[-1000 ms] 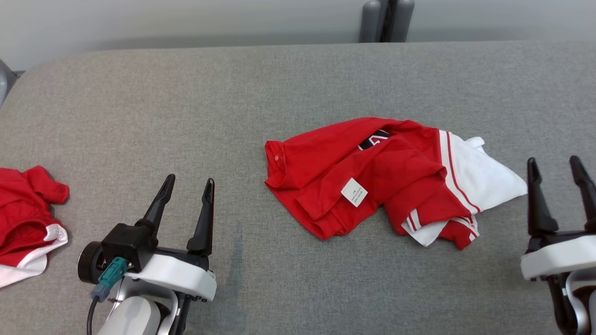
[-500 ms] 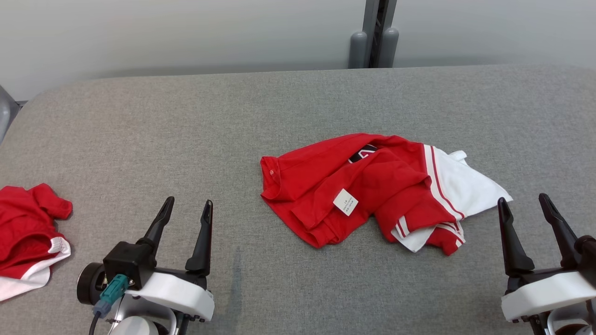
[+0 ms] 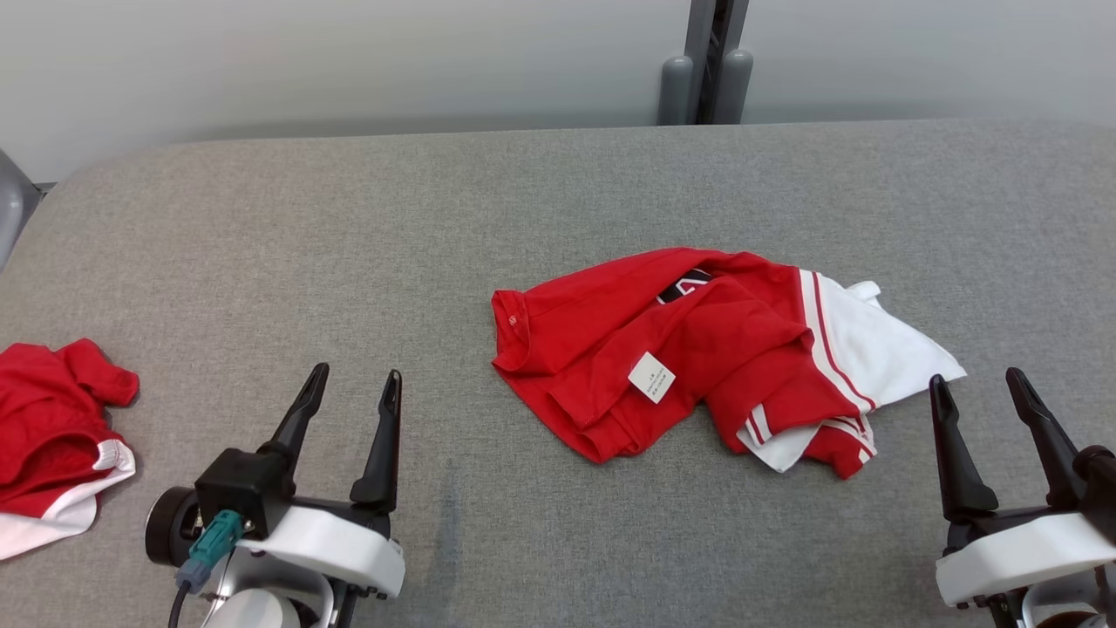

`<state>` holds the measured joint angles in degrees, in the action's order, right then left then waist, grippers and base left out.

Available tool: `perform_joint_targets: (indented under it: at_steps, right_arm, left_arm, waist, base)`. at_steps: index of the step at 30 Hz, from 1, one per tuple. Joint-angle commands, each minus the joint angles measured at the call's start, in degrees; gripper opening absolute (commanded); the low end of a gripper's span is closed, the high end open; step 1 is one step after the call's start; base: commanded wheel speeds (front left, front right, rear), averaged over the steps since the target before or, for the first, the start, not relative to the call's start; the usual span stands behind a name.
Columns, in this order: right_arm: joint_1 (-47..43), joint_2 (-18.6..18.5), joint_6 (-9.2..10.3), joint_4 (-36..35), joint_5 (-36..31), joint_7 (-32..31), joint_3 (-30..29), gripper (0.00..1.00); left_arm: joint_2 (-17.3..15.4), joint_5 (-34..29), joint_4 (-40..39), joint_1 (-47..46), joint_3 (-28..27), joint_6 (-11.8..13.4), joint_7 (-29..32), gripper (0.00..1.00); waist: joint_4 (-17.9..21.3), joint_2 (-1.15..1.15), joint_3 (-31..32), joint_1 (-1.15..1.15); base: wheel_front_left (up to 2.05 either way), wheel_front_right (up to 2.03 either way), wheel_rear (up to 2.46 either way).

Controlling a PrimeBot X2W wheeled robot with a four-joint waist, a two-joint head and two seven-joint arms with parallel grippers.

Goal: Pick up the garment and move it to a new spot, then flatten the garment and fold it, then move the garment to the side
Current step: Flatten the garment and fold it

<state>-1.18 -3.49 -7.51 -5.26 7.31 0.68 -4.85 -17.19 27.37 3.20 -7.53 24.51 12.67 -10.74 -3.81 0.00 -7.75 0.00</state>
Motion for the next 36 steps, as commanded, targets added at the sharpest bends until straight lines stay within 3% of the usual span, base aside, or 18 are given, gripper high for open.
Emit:
perform_joint_targets:
  at_steps: [1,10,17,26,27,28,29,36]
  right_arm:
    - [0.11,-0.07,0.04,-0.21,0.30,-0.09,-0.09,1.00]
    - [1.95,-0.11,0.04,0.03,0.44,-0.06,0.85,1.00]
    - [3.77,0.13,0.04,1.28,0.95,0.98,2.27,1.00]
    - [5.61,0.35,0.03,3.56,1.83,2.76,2.64,1.00]
    - [5.75,0.36,0.04,3.75,1.94,3.02,2.72,1.00]
    - [5.92,0.38,0.04,3.98,2.08,3.10,2.74,1.00]
    - [6.11,0.39,0.03,4.23,2.18,3.22,2.77,1.00]
    - [6.47,0.43,0.03,4.91,2.42,4.06,2.16,1.00]
  left_arm:
    - [-0.14,0.22,-0.39,-1.39,0.12,-0.08,0.00,1.00]
    - [1.95,-0.51,1.63,-10.09,5.20,-4.32,5.85,1.00]
    - [4.15,2.12,11.04,-16.93,8.04,-7.72,14.40,1.00]
    - [5.24,4.52,23.91,-23.50,6.66,-9.99,15.91,1.00]
    - [5.26,4.53,24.98,-24.04,6.55,-10.26,15.67,0.78]
    - [5.34,4.92,26.04,-24.55,6.32,-10.52,15.56,0.45]
    - [5.41,5.23,26.96,-25.02,6.12,-10.84,15.33,0.00]
    - [4.81,6.79,28.56,-26.21,4.15,-12.17,11.65,0.00]
  waist:
    - [-0.01,0.00,-0.21,0.00]
    - [1.95,0.00,-3.10,0.00]
    - [5.81,0.00,-6.62,0.00]
    - [8.85,0.00,-9.65,0.00]
    - [9.00,0.00,-9.81,0.00]
    - [9.15,0.00,-9.97,0.00]
    - [9.25,0.00,-10.10,0.00]
    - [8.78,0.00,-10.16,0.00]
  base:
    - [0.00,0.00,0.00]
    - [0.00,0.00,0.00]
    - [0.00,0.00,0.00]
    - [0.00,0.00,0.00]
    - [0.00,0.00,0.00]
    - [0.00,0.00,0.00]
    - [0.00,0.00,0.00]
    - [0.00,0.00,0.00]
